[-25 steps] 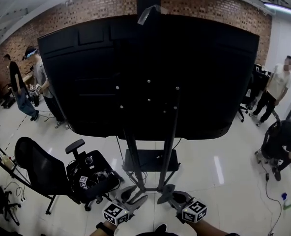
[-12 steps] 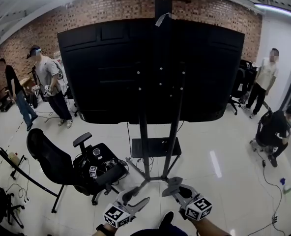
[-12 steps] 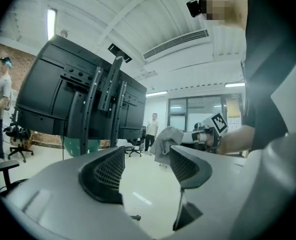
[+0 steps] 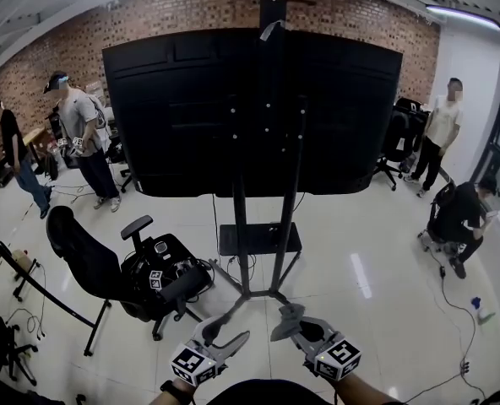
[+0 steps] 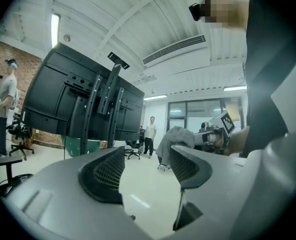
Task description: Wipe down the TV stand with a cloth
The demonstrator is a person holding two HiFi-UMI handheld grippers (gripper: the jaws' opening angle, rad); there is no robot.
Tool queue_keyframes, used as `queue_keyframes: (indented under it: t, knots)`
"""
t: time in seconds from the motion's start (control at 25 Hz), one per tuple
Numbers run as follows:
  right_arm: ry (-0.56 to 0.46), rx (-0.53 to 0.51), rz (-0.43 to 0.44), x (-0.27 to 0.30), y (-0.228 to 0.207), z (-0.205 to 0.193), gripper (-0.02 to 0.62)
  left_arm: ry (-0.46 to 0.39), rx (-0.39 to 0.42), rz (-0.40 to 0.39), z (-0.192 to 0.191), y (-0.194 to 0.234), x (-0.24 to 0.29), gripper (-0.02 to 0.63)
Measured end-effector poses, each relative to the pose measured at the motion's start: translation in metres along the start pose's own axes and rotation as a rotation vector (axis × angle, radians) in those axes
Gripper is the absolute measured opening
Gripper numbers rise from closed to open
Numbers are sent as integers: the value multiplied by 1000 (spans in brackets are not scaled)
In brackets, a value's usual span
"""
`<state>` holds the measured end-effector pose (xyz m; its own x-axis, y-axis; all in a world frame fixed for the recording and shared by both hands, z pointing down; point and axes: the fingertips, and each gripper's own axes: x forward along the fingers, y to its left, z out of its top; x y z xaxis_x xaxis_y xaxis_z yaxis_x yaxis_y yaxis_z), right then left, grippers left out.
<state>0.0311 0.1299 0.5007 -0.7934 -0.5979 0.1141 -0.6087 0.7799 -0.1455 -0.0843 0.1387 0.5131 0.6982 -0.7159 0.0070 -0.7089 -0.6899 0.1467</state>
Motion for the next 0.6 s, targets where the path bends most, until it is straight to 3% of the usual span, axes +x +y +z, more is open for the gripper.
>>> queue_keyframes:
  t: [0.6]
  knots:
    - [-11,-13,65,-40,-11,15,29,-36,15,16,13,-40,23,310]
